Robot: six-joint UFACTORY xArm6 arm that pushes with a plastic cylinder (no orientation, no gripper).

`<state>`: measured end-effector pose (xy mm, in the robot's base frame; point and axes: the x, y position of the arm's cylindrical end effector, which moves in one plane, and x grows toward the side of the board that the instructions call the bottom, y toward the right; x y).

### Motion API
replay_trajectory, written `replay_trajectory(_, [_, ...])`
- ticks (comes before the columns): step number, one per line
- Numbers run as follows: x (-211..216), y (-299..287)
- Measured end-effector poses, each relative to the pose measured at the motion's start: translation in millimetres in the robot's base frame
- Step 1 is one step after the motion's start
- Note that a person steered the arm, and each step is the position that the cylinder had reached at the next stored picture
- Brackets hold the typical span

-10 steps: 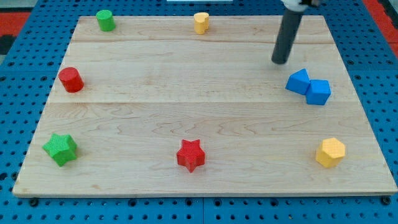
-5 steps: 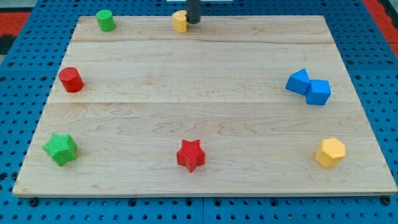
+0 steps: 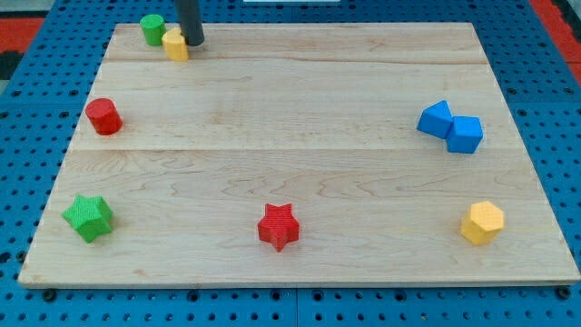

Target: Drag the heart into the hexagon

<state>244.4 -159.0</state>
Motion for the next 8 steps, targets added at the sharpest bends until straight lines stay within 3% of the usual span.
replay_trajectory(1, [10.1,10.4])
replay_trajectory(2, [-21.0,24.7])
replay_trajectory(3, [-26.7,-29.4])
replay_trajectory(4, [29.3,-38.0])
replay_trajectory(5, [68.0,15.0])
replay_trajectory(6, [55.7,-6.4])
replay_trajectory(7, [8.4,-16.9])
replay_trajectory(8, [43.3,-78.0])
